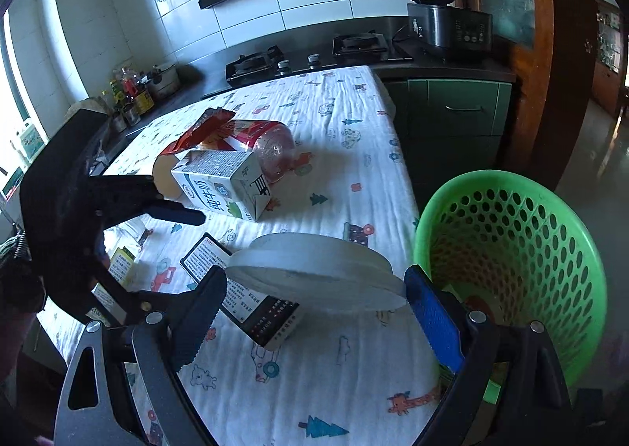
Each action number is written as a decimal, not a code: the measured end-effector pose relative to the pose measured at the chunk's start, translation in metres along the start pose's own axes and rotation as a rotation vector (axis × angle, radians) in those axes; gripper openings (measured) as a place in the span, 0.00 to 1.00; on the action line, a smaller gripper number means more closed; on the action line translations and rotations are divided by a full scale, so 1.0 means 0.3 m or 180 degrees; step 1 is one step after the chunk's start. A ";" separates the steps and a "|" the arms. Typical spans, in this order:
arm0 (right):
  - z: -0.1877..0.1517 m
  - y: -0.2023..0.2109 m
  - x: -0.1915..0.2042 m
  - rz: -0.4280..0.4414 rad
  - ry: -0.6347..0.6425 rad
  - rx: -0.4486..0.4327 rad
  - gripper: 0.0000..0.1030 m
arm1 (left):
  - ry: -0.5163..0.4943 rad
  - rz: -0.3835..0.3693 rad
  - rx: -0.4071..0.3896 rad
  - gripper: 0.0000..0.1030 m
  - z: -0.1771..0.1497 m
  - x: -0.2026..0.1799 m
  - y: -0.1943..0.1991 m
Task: Collect trash
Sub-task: 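Grasp the white cup lid with the right gripper and lift it, then grasp the black-and-white box with the left gripper while the right gripper holds the lid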
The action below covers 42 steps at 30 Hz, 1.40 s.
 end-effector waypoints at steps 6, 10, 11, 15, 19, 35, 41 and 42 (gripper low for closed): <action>-0.006 -0.009 -0.030 0.0049 -0.0105 0.0108 0.68 | -0.0132 -0.0151 0.0026 0.76 0.016 0.000 -0.027; -0.021 -0.032 -0.038 0.0005 -0.0111 0.0183 0.68 | -0.0161 -0.0262 0.0037 0.70 0.014 -0.007 -0.025; -0.025 -0.038 -0.037 -0.0015 -0.0103 0.0194 0.68 | -0.0153 -0.0273 0.0040 0.70 0.013 -0.007 -0.023; -0.033 -0.040 -0.029 0.0000 -0.0067 0.0168 0.71 | -0.0120 -0.0317 0.0063 0.70 0.015 -0.006 -0.028; -0.037 -0.034 -0.036 -0.0001 -0.0081 0.0137 0.83 | -0.0177 -0.0387 0.0133 0.72 0.021 -0.018 -0.053; -0.105 -0.016 -0.041 -0.0083 0.0124 0.0237 0.89 | -0.0258 -0.0242 0.0302 0.68 -0.013 -0.079 -0.058; -0.122 -0.023 -0.026 -0.0022 0.0186 0.0306 0.91 | -0.0009 -0.0145 0.0317 0.49 -0.021 -0.051 -0.050; -0.126 -0.026 -0.023 -0.0036 0.0200 0.0314 0.91 | 0.0014 -0.0101 0.0325 0.48 -0.024 -0.051 -0.046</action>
Point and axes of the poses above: each gripper's, at about its wrist camera, not at the fingertips, and y roughly against the way its jaws point, x to its left, z to its top, the point moved 2 cm from there along -y, roughly the way its jaws point, and after that the axes turned 5 degrees about -z, right-handed, at the moved point
